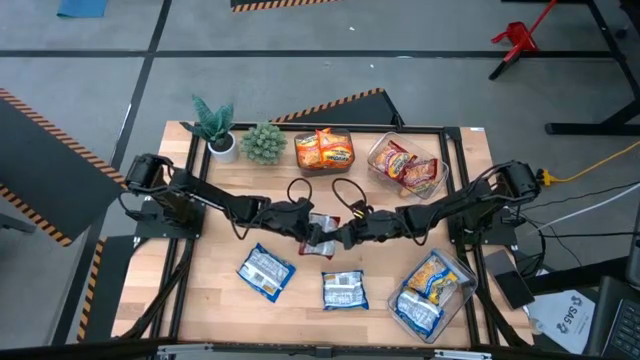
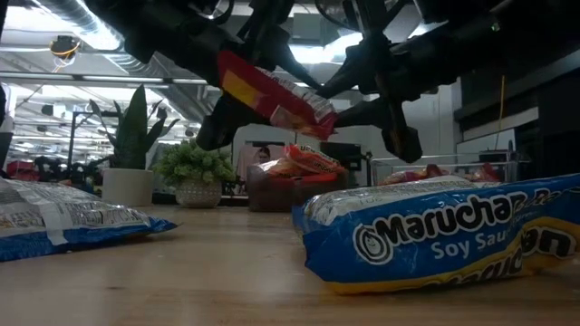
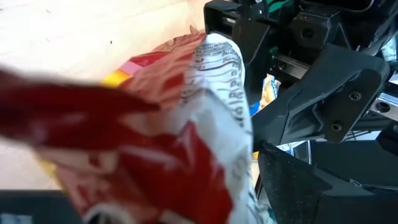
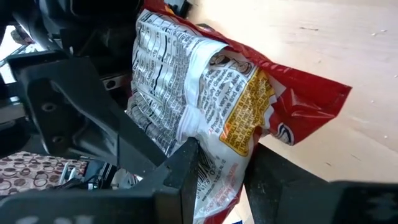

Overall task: Sort Maruchan noodles
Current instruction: Put the red noodle pack into the top transparent bin

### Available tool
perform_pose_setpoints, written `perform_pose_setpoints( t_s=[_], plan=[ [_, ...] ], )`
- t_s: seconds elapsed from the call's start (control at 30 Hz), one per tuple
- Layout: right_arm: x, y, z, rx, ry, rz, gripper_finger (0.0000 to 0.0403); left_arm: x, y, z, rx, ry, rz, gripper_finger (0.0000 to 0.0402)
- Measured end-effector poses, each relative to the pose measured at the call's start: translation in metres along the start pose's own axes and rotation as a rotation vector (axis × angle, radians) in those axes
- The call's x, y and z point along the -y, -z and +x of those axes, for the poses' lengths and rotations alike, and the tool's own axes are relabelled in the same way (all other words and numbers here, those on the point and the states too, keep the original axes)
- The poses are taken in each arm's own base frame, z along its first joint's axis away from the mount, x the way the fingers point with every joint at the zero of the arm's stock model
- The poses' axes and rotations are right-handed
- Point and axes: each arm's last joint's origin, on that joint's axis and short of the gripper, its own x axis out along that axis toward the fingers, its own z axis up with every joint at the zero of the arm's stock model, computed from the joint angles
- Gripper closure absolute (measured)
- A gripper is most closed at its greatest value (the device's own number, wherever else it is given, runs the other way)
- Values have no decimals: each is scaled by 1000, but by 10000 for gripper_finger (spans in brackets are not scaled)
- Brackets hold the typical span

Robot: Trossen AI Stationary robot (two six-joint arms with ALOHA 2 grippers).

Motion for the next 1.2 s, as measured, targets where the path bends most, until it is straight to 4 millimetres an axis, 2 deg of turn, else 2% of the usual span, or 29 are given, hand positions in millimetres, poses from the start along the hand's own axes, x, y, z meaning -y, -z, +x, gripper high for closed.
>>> perform_pose_setpoints(
  t_s=[0.43,0.53,0.77,0.87,0.97,1.13,1.2],
  plan=[
    [-1,-1,-3,14,4,-23,295,0,0,0,-5,-2,-1,235],
    [-1,-1,-3,11,8,-23,271,0,0,0,-9,-2,-1,237],
    [1,0,-3,2,24,2,160,0,1,0,-18,2,0,237],
    [1,-1,-5,1,30,3,131,1,1,-1,-22,6,0,237],
    [-1,-3,-10,7,44,1,122,2,0,-1,-18,18,4,237],
    [-11,-11,-27,41,74,-21,128,4,-6,0,12,33,23,238],
    [-21,-19,-37,78,53,-19,131,0,-7,1,10,13,36,239]
  ],
)
